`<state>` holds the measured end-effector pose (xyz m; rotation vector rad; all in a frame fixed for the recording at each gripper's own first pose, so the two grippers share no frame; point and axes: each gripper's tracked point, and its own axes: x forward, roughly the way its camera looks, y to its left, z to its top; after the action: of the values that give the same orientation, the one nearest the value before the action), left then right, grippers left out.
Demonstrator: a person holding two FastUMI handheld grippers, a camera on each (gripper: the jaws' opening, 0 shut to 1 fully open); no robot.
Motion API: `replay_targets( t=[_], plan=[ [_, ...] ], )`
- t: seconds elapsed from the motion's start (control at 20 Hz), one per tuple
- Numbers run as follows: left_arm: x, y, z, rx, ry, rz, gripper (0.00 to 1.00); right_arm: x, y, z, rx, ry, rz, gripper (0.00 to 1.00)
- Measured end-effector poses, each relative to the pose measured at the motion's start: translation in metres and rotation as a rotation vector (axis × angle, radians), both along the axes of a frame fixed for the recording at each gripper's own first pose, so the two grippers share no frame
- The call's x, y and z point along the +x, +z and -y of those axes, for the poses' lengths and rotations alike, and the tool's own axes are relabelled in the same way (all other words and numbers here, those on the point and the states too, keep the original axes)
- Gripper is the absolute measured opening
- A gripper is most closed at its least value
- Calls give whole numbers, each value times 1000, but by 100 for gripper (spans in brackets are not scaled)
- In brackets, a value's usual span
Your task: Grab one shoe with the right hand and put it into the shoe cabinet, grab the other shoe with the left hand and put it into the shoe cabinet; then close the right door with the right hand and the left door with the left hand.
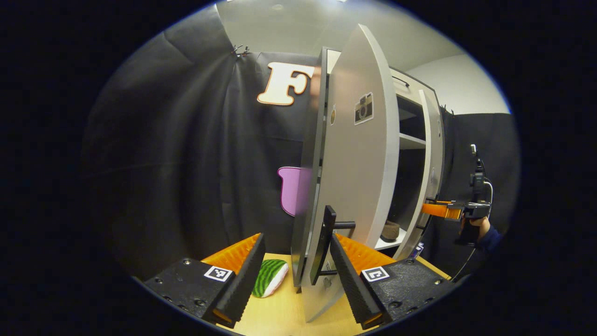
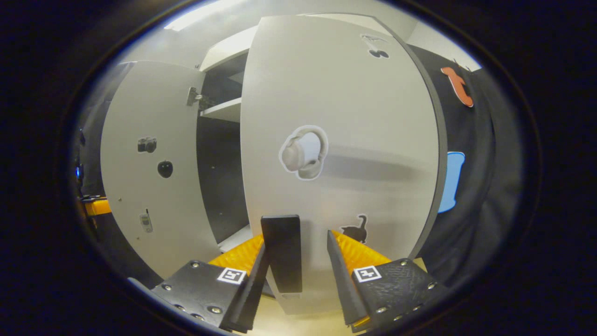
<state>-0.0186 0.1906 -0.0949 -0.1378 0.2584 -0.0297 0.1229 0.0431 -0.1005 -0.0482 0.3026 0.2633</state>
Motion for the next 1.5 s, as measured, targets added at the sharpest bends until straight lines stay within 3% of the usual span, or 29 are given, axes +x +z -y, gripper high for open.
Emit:
replay_targets(
  t=[0.2,0.35,0.5,0.6,0.65,0.75,1.2,1.5],
  plan=[
    [7,-9,7,-6,-82,-4,86,4,-1,-2,8,-28,-1,69],
    [17,-10,17,-16,-134,-2,78,7,-2,-2,13,-43,-1,69],
    [20,-8,20,-36,-156,0,80,6,-9,-3,4,-45,-16,69],
    [16,-7,26,-86,-173,-2,75,6,-10,-2,8,-48,-19,69],
    [15,-6,28,-113,-179,3,79,6,-11,-2,10,-48,-18,69],
    [14,-4,29,-136,-177,6,79,5,-12,-3,9,-45,-15,69],
    [21,-2,73,-122,-253,15,79,-4,-1,-3,18,-20,23,69],
    [27,-5,97,-139,-293,13,79,-23,9,20,-6,-34,51,69]
  ],
)
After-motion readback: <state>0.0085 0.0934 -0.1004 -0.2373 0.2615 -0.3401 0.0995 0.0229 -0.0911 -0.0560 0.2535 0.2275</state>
